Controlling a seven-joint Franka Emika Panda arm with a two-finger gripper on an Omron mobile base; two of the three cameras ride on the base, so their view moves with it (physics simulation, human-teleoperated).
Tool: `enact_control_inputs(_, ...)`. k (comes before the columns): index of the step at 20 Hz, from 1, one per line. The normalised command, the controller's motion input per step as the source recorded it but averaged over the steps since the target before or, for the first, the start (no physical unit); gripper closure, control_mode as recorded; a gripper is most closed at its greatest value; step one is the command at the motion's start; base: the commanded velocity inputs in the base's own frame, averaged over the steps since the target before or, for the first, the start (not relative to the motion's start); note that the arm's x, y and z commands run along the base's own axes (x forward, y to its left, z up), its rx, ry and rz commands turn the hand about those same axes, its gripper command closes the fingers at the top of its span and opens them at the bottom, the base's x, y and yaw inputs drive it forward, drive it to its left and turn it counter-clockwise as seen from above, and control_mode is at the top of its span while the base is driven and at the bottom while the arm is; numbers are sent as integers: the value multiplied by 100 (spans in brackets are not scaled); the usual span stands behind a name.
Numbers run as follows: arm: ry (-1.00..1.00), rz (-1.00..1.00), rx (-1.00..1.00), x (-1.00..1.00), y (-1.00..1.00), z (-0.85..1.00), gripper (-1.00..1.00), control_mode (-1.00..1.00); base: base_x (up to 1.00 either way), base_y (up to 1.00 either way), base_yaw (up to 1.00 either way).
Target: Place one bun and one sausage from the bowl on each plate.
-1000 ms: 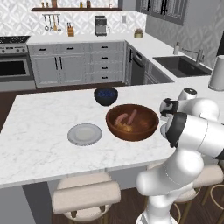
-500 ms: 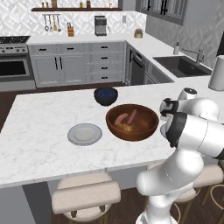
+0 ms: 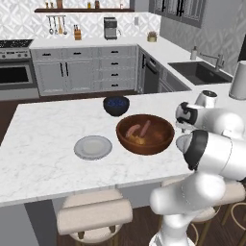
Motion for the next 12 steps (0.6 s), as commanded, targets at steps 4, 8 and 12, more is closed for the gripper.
enact_control_inputs(4, 0, 0, 0, -14, 72, 70, -100, -100, 0, 0, 0)
enact_control_inputs(8, 0, 0, 0, 0, 94, 36, -100, -100, 0, 0, 0)
enact_control_inputs(12, 2, 0, 0, 26, 93, 3, -100, -100, 0, 0, 0)
